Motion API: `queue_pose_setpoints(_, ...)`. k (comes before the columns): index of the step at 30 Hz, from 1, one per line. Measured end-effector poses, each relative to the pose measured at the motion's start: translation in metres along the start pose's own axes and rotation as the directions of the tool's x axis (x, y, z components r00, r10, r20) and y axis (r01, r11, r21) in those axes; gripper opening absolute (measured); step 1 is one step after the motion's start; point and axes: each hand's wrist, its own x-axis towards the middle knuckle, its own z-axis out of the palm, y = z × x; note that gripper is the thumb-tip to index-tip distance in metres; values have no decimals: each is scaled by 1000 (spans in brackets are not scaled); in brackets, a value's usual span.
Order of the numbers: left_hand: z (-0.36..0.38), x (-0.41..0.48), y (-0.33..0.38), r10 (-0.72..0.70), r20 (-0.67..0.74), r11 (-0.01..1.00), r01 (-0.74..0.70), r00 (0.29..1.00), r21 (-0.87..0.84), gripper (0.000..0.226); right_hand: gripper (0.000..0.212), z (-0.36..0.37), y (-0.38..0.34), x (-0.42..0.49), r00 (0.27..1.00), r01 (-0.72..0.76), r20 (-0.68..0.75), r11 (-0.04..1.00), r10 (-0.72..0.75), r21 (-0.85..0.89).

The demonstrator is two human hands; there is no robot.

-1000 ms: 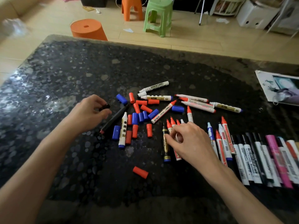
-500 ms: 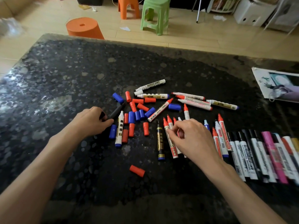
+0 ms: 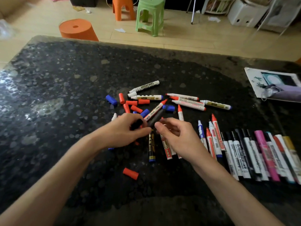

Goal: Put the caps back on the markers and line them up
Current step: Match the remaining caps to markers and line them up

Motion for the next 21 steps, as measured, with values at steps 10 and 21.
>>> queue_pose_setpoints(10, 20, 12, 29, 75, -7, 996, -75, 997, -56, 33, 35, -43, 11, 0, 996, -11, -89, 973, -9, -230)
queue_pose_setpoints(21, 20, 26, 28, 49, -134, 959, -84, 990, -272, 23, 35, -76, 29, -9, 933, 175, -134, 746, -334, -642)
